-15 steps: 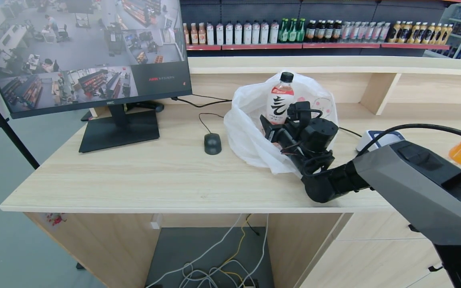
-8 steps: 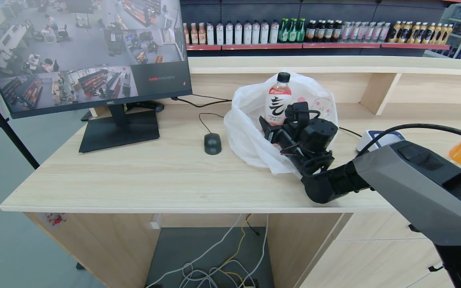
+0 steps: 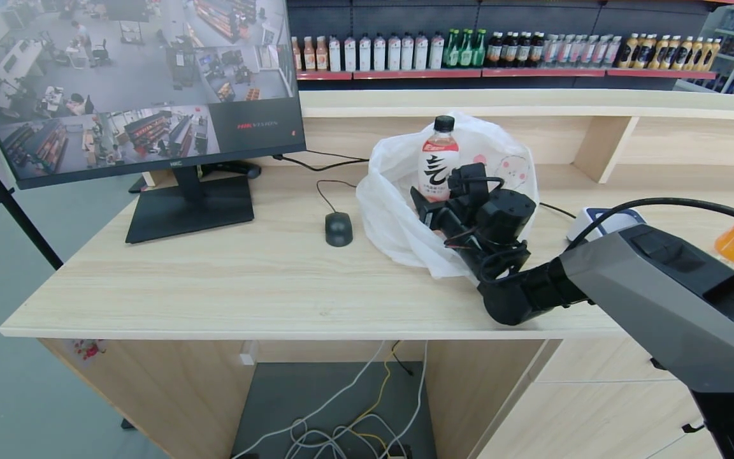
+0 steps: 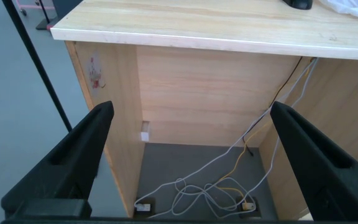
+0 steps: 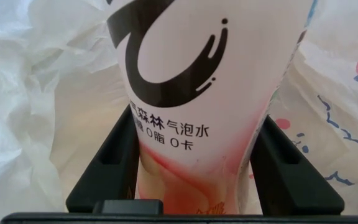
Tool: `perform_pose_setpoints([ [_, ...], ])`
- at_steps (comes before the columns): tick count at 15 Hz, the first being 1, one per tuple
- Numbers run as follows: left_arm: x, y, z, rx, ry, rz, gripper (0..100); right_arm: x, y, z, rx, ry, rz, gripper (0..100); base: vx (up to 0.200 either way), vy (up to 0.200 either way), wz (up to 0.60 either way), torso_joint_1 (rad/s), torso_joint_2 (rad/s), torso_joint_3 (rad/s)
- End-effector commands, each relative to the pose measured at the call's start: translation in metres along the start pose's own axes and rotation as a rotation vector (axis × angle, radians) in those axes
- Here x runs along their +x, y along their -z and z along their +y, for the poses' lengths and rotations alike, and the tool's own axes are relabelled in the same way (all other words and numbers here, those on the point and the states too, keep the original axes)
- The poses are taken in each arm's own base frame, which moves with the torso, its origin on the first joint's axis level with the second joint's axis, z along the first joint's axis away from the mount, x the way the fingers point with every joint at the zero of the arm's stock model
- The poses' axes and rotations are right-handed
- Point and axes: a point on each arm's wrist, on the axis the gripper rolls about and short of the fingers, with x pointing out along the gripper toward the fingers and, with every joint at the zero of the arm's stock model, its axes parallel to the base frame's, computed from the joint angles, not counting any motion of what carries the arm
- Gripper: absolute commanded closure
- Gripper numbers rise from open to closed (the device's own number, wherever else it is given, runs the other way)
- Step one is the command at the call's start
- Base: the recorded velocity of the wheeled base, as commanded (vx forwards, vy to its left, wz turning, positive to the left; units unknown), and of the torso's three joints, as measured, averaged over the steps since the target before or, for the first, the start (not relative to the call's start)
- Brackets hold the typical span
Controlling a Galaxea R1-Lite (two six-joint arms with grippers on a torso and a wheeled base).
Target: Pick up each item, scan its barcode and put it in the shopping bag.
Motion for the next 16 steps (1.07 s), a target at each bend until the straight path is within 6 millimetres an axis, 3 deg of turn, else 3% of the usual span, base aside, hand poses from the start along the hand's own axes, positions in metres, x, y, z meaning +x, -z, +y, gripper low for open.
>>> perform_pose_setpoints([
  [1, 0.000, 0.000, 0.000, 0.000, -0.001, -0.001, 0, 0.000, 0.000, 0.001, -0.001, -0.001, 0.001, 0, 0.000, 0.000, 0.00, 0.000, 0.00, 0.000],
  [9, 0.000, 0.000, 0.000, 0.000, -0.001, 0.000, 0, 0.001, -0.010, 0.000, 0.005, 0.002, -0.033, 0, 0.000, 0.000, 0.00, 0.000, 0.00, 0.000],
  [16, 0.000, 0.000, 0.000, -0.001, -0.001, 0.000, 0, -0.011, -0.067, -0.006, 0.007, 0.009, -0.109, 0, 0.000, 0.000, 0.00, 0.000, 0.00, 0.000],
])
